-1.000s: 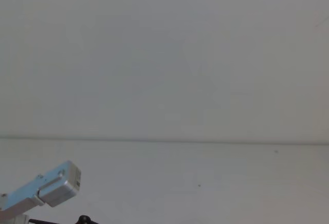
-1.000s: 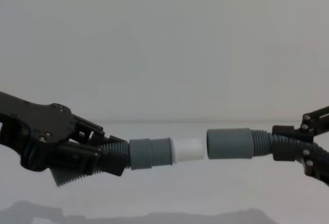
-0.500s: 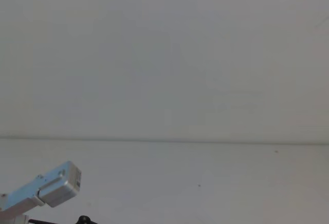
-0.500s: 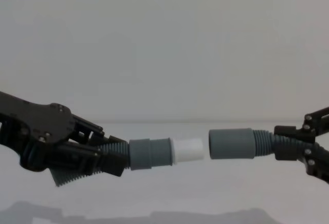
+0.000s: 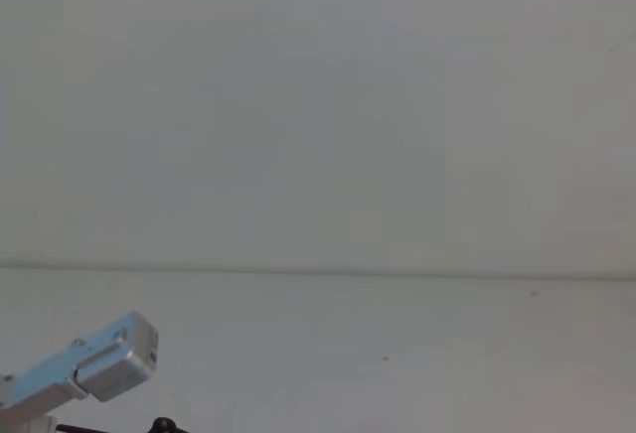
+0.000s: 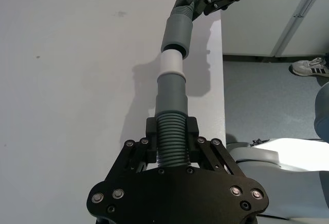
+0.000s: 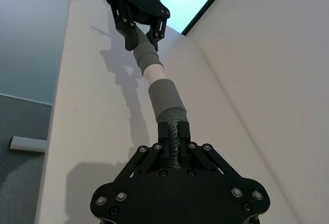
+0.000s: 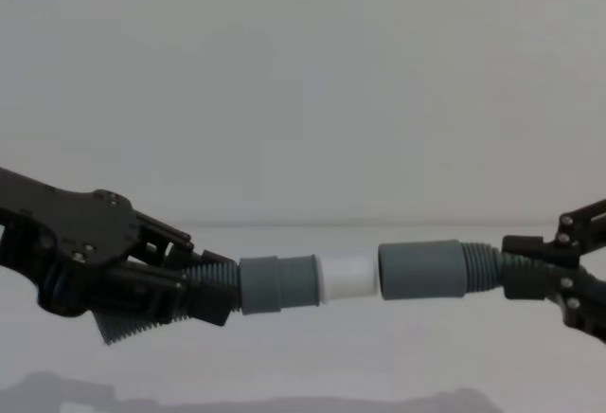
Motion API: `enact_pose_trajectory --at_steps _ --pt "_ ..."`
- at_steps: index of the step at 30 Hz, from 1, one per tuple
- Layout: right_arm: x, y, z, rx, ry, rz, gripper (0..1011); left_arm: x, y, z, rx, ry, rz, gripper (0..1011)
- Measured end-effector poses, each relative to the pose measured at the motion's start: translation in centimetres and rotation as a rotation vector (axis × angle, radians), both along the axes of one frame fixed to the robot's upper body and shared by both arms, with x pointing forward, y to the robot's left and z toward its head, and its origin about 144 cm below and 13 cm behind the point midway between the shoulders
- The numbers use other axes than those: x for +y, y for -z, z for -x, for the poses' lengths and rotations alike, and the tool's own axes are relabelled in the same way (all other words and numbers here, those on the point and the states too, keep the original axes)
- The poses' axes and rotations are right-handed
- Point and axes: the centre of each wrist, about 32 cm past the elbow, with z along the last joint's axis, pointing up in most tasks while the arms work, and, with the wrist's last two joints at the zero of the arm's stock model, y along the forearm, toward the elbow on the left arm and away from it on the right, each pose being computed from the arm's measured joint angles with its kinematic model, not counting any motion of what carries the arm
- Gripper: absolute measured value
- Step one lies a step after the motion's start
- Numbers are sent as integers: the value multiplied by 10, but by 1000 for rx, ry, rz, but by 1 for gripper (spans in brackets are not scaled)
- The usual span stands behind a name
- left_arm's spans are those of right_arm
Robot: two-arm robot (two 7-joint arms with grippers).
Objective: Use both hands to pick up one end of the pipe from the table, align the ends, and insert them.
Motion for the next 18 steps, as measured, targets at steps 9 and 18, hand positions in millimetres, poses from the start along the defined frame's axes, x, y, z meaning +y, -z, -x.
enact_pose_trajectory --at_steps 9,18 --pt "2 -3 0 1 -6 -12 86 -1 0 1 0 3 -2 293" --pt "4 -6 0 0 -9 -23 75 -2 0 1 0 4 -1 293"
